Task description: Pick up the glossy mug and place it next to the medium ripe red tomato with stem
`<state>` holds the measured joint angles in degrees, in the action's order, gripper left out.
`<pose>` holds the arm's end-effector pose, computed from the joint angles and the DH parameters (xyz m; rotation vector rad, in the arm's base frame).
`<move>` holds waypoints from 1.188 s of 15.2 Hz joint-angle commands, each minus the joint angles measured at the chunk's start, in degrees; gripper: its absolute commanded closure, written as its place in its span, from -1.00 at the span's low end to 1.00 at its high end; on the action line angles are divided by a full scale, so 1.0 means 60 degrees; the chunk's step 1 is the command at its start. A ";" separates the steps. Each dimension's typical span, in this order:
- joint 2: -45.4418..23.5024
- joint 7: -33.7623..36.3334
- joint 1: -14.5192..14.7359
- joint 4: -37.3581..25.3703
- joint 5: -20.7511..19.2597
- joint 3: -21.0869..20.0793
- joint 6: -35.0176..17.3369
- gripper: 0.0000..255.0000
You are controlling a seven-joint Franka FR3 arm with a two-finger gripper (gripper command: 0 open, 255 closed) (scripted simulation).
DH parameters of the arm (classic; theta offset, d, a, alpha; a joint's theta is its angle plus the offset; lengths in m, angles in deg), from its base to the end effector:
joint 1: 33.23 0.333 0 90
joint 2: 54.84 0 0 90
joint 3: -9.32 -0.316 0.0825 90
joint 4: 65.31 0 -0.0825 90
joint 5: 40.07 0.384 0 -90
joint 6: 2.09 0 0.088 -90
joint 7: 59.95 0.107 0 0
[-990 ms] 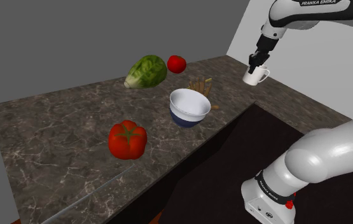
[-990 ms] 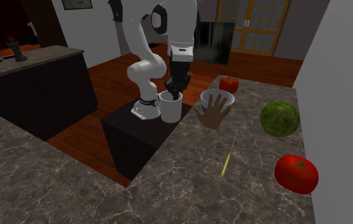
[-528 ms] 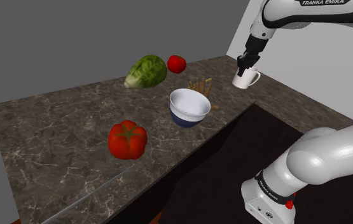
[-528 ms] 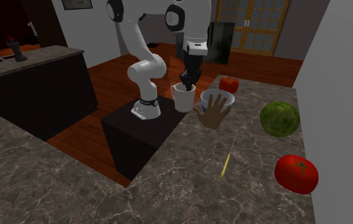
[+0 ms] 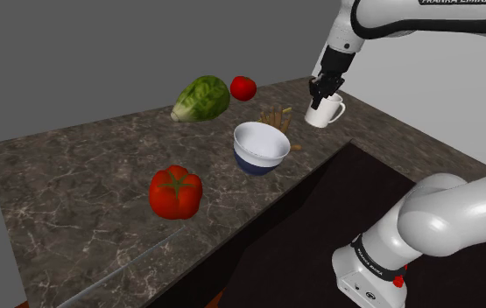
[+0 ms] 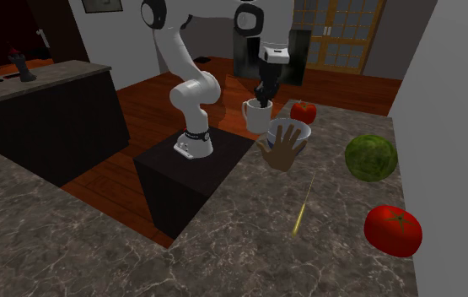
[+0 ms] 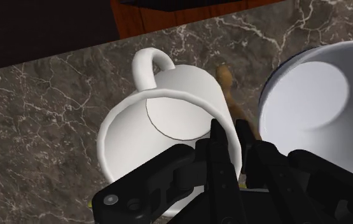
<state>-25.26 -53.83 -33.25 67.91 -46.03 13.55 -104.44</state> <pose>0.3924 -0.0414 0.5287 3.0676 -0.2267 -0.0336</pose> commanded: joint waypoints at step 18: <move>-0.1757 0.4463 0.1661 -0.1669 0.1419 -0.3369 0.0071 1.00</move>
<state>-34.27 -28.66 -23.66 59.50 -37.61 -5.57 -104.10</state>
